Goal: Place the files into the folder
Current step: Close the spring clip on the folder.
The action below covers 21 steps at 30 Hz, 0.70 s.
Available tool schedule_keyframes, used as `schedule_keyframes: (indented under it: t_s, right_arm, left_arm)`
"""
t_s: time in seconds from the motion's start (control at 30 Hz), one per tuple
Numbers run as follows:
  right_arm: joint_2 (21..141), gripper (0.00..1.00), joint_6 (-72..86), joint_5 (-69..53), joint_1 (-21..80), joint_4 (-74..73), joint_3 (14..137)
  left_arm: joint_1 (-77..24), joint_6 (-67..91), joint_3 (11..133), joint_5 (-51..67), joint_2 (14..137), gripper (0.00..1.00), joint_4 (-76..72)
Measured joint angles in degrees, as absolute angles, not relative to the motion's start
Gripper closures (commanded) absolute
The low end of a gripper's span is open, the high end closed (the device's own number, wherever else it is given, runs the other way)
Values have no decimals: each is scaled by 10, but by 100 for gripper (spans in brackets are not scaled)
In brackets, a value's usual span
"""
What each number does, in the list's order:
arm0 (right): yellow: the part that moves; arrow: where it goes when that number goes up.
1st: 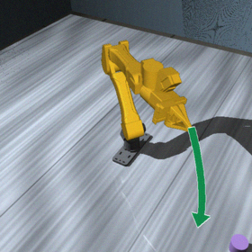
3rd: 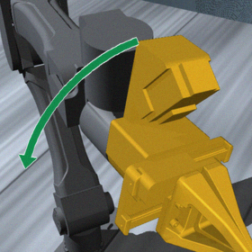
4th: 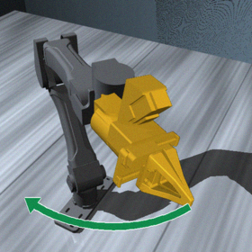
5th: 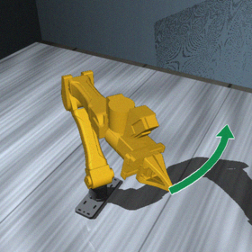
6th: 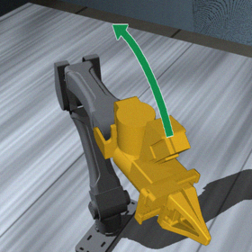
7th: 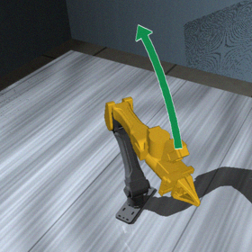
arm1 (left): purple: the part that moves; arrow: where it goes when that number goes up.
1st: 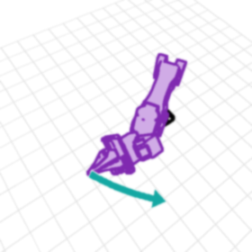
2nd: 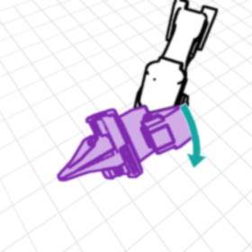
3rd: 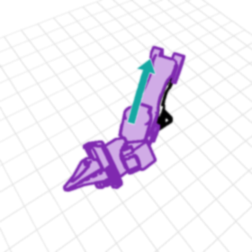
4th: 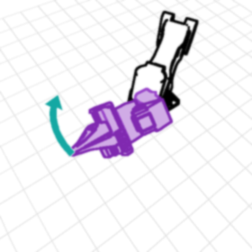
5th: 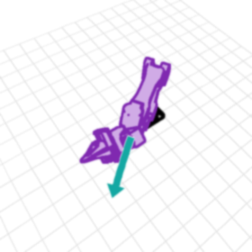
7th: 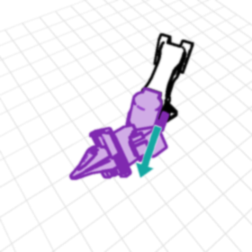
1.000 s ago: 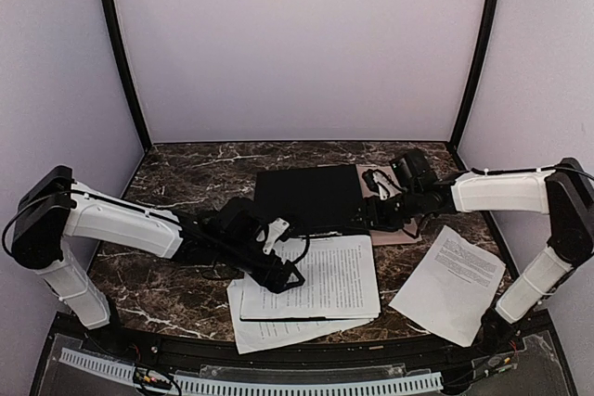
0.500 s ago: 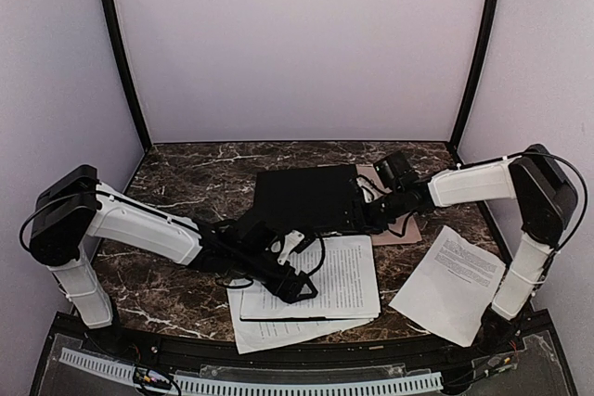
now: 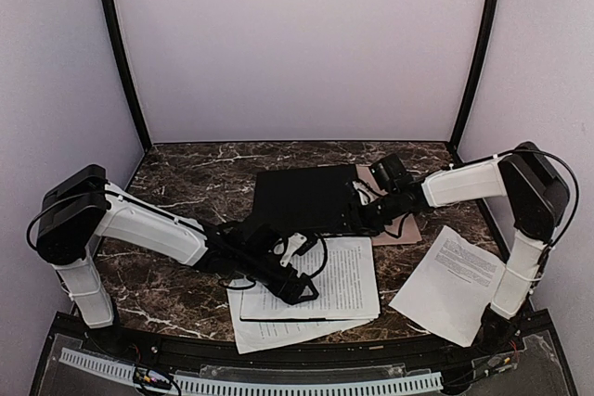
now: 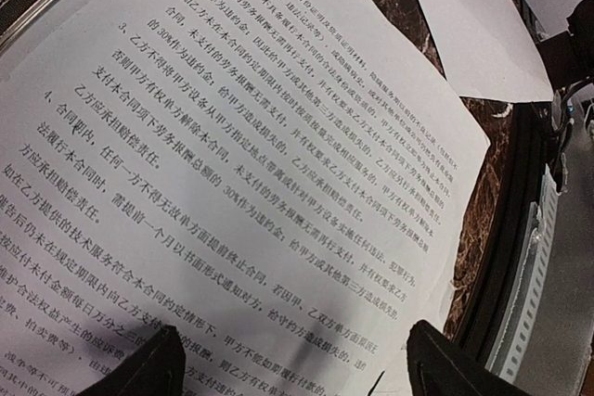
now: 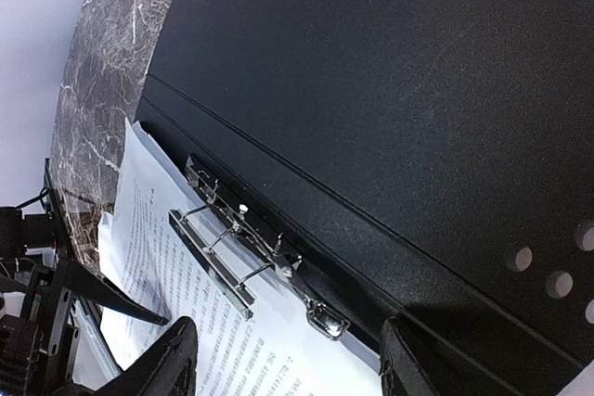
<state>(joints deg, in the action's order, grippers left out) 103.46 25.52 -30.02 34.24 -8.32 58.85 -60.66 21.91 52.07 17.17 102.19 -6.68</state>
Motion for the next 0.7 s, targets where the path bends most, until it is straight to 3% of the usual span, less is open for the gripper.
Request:
schedule_keyframes:
  t_s: [0.7]
  right_arm:
    - [1060,40,254,-324,353,-77,611]
  left_arm:
    - [-610,223,524,171,1025,19,-67]
